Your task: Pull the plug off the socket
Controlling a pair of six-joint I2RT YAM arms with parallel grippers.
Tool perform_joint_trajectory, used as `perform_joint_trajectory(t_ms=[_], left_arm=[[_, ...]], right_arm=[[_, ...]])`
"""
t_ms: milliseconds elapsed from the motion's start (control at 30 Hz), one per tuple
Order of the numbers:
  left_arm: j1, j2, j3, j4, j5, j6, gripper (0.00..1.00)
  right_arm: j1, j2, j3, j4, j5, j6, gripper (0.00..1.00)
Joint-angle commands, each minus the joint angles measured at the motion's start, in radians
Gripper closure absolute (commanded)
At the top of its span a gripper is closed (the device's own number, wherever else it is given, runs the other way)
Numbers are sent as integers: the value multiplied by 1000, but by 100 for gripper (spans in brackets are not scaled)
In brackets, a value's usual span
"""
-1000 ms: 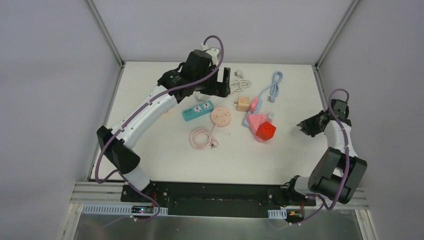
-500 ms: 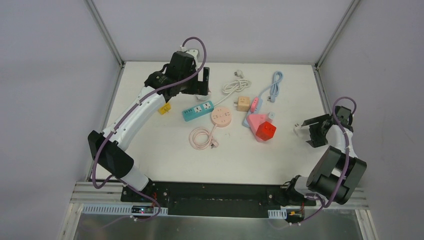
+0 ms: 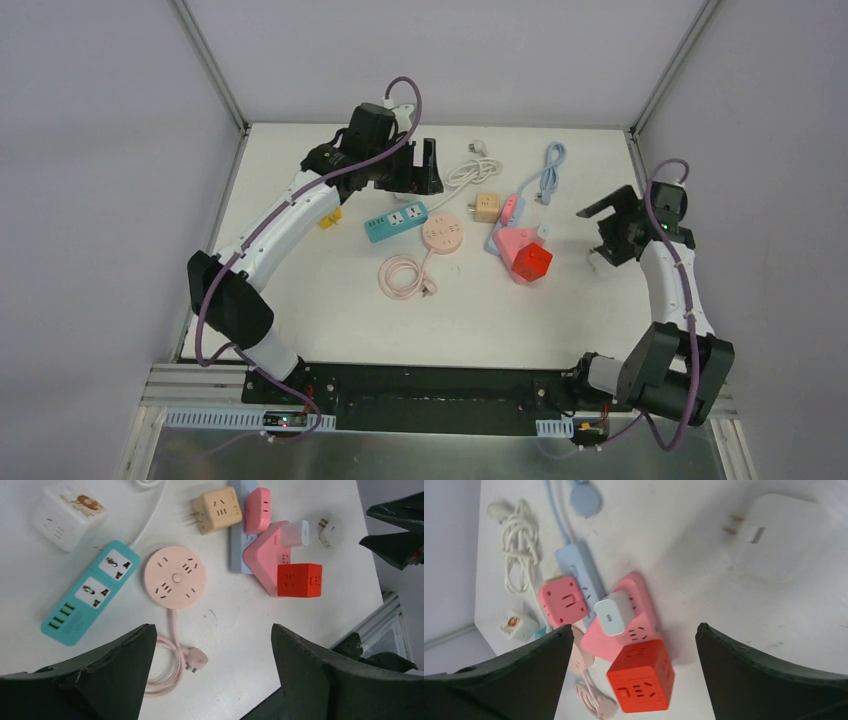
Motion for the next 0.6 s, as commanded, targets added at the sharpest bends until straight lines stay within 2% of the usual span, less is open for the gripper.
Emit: perform_joint_trajectory(t_ms=[0,200,367,467,567], left_arm=[[-47,80,42,75,125,-68,14],[-144,198,83,97,130,-79,14],[-197,316,132,95,133,-134,18],[-210,380,149,112,130,-190,20],[-211,431,170,120,115,-247,22]], right_arm=[[167,36,100,-16,21,36,5],[344,115,133,-51,174,100,6],[363,156,102,-35,240,88,14],[362,197,103,8,226,32,16],[364,260,118,48,133,-11,26]])
